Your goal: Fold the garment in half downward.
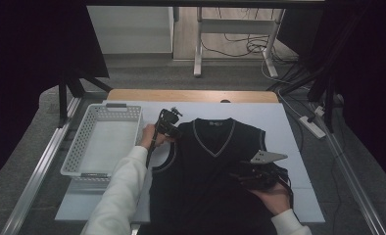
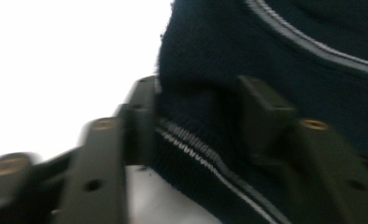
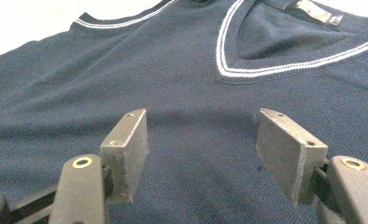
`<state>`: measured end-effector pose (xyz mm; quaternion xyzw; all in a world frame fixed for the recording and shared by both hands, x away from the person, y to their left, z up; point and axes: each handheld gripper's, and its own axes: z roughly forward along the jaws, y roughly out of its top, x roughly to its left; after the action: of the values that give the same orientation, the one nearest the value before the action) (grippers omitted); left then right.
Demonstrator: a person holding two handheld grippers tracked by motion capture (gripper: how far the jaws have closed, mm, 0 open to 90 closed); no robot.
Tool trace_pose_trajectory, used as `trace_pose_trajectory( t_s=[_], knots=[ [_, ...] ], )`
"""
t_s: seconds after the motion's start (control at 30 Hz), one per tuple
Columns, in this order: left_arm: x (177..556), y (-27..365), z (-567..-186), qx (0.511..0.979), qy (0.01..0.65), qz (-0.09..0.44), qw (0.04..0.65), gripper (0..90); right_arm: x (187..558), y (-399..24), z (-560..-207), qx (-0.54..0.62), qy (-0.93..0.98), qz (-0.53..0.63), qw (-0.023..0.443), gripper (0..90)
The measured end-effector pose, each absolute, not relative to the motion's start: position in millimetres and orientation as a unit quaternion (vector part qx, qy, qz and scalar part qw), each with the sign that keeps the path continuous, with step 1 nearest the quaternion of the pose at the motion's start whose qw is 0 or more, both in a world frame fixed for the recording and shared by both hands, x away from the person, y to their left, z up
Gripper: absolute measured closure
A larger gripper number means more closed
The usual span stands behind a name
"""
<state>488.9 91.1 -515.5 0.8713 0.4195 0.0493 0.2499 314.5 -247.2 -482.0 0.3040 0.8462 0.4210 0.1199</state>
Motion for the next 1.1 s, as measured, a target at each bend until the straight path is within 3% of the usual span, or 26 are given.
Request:
trace_pose_trajectory(
  t_s=[0.07,0.17,0.4,1.1],
  knots=[
    [486.2,86.3,-514.0,0.878,0.408,0.047,0.246,71.4,314.5,-247.4,-481.7,0.304,0.846,0.422,0.121,34.5],
    [479.9,73.9,-509.5,0.891,0.391,0.087,0.215,74.7,314.5,-247.8,-481.3,0.304,0.845,0.422,0.121,34.5],
    [465.9,68.3,-498.9,0.884,0.383,0.123,0.237,75.6,314.6,-249.8,-479.8,0.306,0.843,0.425,0.124,34.5],
    [433.1,90.2,-481.4,0.844,0.382,0.127,0.353,75.7,318.0,-258.1,-476.5,0.32,0.833,0.431,0.13,34.6]
  ],
)
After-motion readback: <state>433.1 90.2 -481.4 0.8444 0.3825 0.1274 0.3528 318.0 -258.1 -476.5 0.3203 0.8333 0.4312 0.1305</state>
